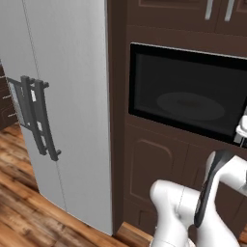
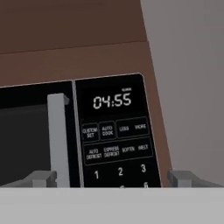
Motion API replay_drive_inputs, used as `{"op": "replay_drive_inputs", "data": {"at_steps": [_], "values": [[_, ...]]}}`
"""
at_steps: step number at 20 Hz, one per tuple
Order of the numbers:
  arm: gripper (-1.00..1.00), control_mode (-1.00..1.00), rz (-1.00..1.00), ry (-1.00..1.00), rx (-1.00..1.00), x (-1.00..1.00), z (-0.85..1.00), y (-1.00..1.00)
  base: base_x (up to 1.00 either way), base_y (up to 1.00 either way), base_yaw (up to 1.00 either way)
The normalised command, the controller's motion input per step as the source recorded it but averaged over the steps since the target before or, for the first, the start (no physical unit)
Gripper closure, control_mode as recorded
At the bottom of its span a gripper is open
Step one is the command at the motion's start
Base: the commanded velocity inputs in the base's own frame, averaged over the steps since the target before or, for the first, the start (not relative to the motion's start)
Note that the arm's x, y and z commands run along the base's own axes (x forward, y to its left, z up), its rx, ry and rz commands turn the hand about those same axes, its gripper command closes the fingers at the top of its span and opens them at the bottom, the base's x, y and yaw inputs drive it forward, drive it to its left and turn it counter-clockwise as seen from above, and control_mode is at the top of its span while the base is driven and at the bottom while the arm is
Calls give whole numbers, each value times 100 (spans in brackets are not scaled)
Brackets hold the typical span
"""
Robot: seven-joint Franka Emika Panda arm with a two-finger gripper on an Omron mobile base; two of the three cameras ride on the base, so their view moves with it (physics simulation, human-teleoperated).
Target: Pick the steak from the counter and place it in the microwave. Then turn on the microwave.
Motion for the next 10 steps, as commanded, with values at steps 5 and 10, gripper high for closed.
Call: {"op": "replay_drive_inputs", "data": {"at_steps": [5,10], "values": [[-100,-100,0,1,-3,-50,-8,6,0,0,0],[-100,-100,0,3,-7,-40,-17,6,0,0,0]]}}
